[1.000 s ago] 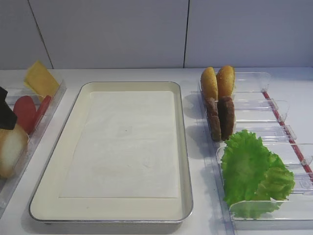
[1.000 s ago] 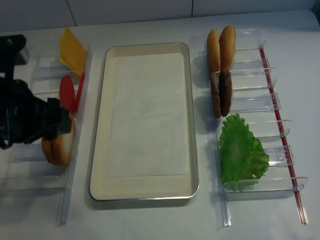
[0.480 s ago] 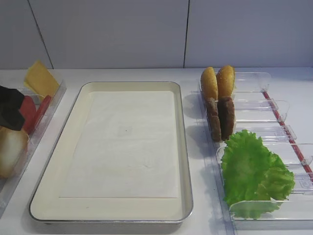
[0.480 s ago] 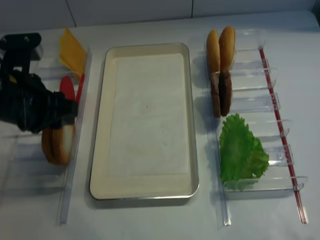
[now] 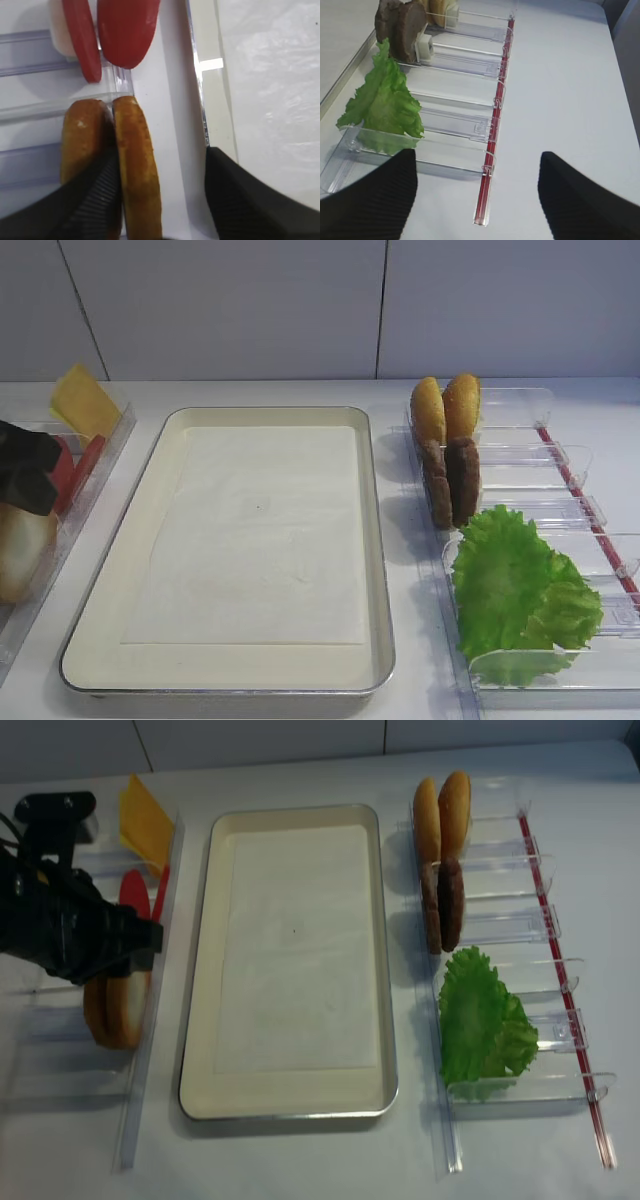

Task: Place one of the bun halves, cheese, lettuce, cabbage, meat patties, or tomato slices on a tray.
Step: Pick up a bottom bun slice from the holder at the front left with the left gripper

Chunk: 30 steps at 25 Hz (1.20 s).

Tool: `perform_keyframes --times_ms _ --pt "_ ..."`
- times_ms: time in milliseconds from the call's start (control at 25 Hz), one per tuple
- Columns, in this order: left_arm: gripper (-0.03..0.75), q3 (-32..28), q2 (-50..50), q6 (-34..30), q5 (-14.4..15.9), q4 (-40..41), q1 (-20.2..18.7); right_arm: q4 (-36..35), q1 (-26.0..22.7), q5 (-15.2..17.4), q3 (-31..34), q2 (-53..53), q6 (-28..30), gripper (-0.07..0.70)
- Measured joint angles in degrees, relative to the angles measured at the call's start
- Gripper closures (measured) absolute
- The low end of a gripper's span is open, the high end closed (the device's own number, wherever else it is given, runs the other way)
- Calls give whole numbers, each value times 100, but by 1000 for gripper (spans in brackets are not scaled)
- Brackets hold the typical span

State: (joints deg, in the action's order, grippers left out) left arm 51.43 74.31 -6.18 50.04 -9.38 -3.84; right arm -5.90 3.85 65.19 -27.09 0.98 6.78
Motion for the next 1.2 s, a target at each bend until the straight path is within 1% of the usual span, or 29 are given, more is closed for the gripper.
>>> perform_keyframes --times_ms 280,600,720,960,1120,1200 --pt "335 0 65 0 -12 222 0 0 0 0 0 0 0 113" --pt "347 0 137 10 -12 253 0 0 0 0 0 0 0 113" --pt "378 0 243 19 38 253 -10 0 0 0 0 0 0 113" --pt "465 3 256 19 24 263 -10 0 0 0 0 0 0 113" --pt "498 3 256 65 0 256 -10 -9 0 0 0 0 17 113" --pt "527 3 256 112 0 267 -10 -9 0 0 0 0 21 113"
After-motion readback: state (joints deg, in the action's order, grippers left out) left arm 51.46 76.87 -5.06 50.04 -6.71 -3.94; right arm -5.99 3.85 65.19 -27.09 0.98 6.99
